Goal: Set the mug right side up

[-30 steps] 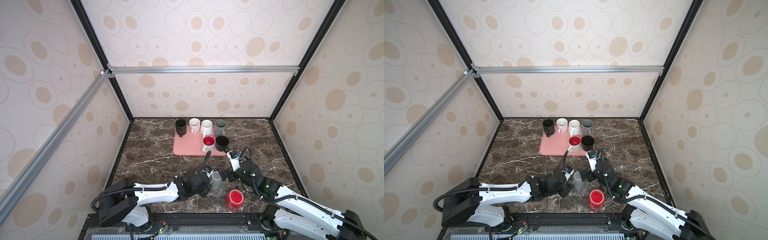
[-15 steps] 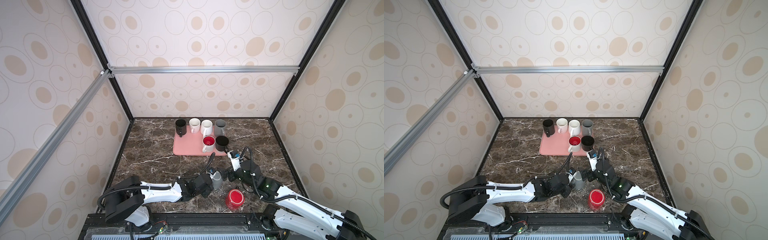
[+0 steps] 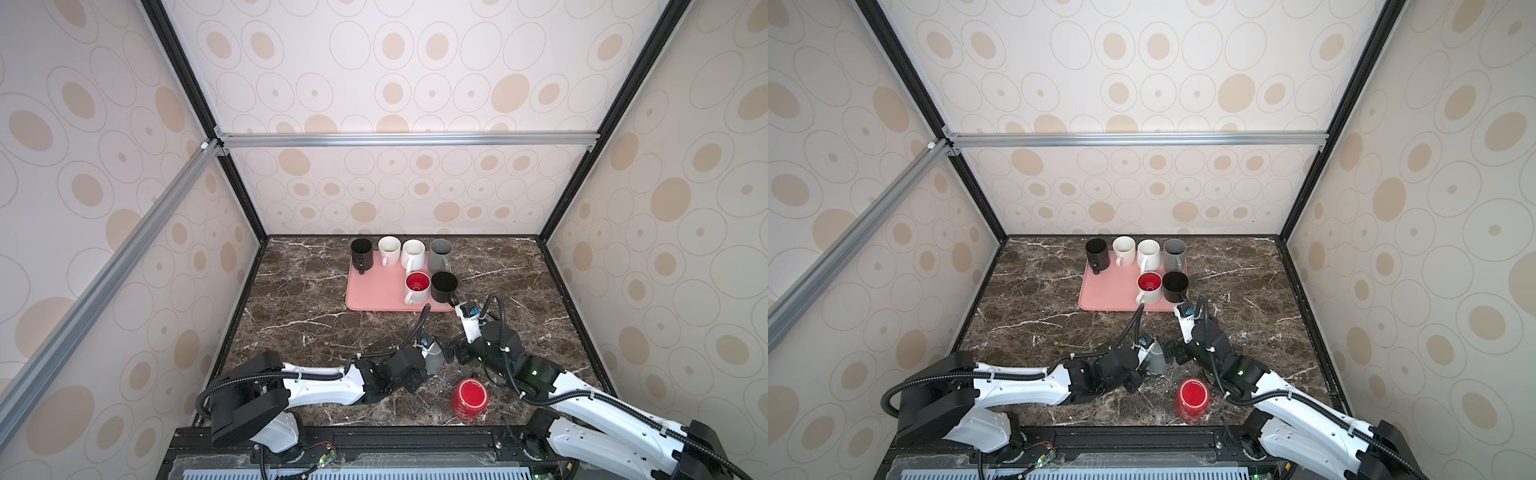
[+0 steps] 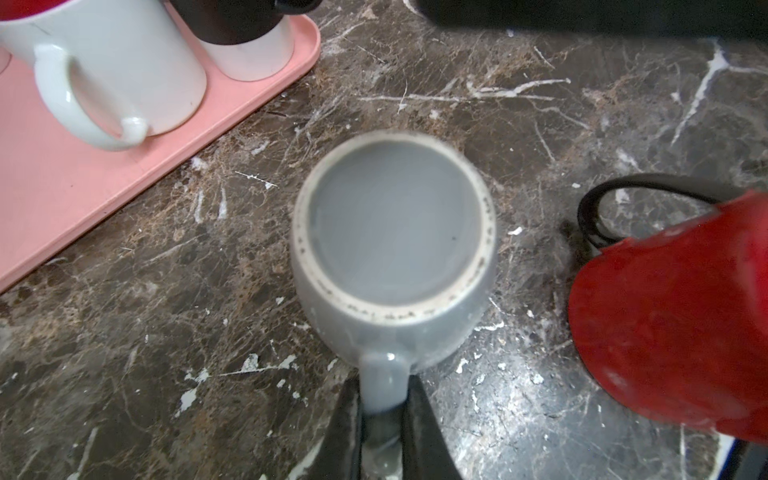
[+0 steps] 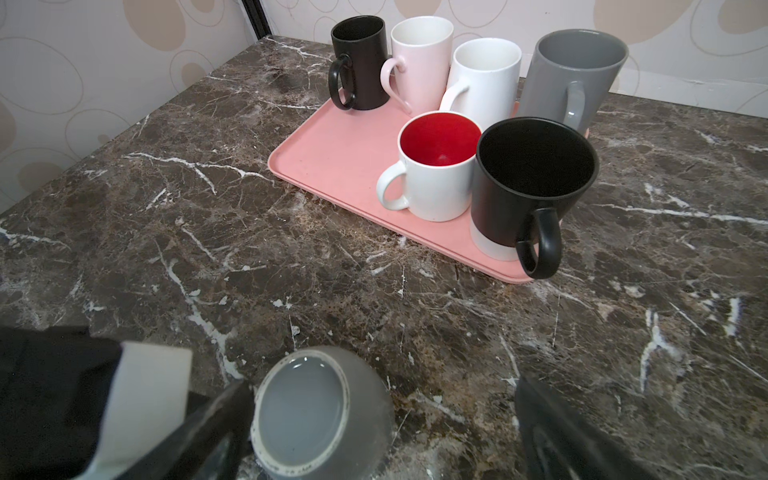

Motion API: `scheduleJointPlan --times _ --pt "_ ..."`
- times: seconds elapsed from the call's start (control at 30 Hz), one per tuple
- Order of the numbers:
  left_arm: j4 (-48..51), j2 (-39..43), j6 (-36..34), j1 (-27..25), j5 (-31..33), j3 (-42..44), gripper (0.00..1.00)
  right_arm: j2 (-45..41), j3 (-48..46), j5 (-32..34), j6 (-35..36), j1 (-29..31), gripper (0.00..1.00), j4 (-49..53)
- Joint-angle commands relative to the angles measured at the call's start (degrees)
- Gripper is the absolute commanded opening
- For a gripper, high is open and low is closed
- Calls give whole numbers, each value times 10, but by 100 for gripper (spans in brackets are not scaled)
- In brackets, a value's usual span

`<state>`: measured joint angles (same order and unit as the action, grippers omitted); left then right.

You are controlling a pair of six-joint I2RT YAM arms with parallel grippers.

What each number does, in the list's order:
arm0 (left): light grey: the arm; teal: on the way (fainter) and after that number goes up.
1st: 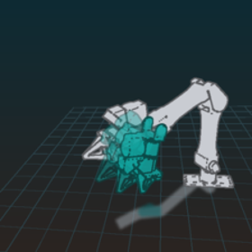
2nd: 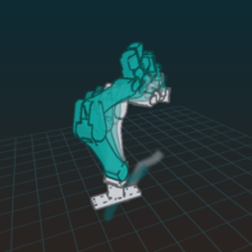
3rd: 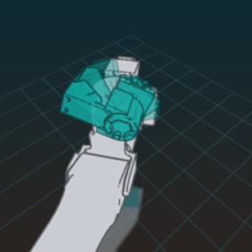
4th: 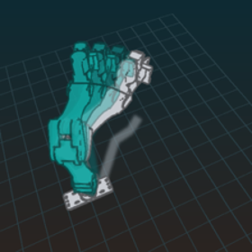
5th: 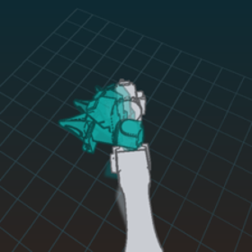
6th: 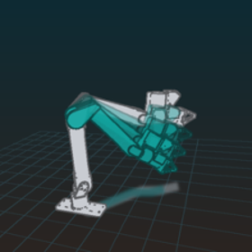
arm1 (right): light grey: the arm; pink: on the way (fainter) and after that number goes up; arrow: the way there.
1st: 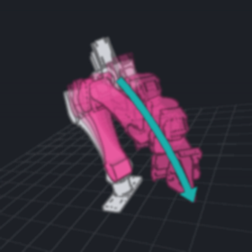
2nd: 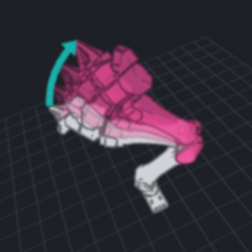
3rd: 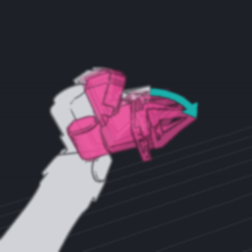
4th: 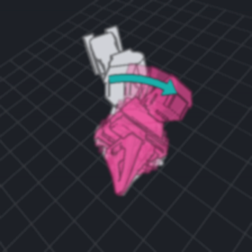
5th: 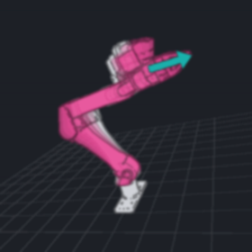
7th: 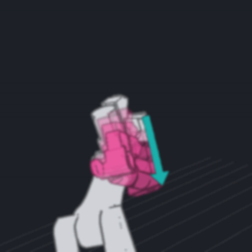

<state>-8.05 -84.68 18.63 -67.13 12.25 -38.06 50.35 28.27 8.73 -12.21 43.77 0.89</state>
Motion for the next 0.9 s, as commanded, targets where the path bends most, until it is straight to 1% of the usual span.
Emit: scheduleJointPlan --times 0.0,0.17,0.37,0.5,0.63,0.73,0.87 --pt "-11 -7 -8 -5 15 -2 0 -6 -2 -3 -6 -3 100 -4" --pt "-21 -7 1 -5 19 6 0 -13 -3 0 -10 -3 100 -4" --pt "-63 43 24 3 19 27 0 -51 -12 -8 -22 -3 99 -21" --pt "-93 91 40 27 12 42 0 -79 -14 -19 -35 -3 100 -36" --pt "-108 157 54 57 2 57 0 -101 -13 -50 -42 -3 99 -58" --pt "-124 207 67 86 -11 74 0 -101 -12 -79 -58 -3 99 -80" --pt "-144 252 86 122 -30 93 0 -83 -6 -118 -80 -3 99 -106"
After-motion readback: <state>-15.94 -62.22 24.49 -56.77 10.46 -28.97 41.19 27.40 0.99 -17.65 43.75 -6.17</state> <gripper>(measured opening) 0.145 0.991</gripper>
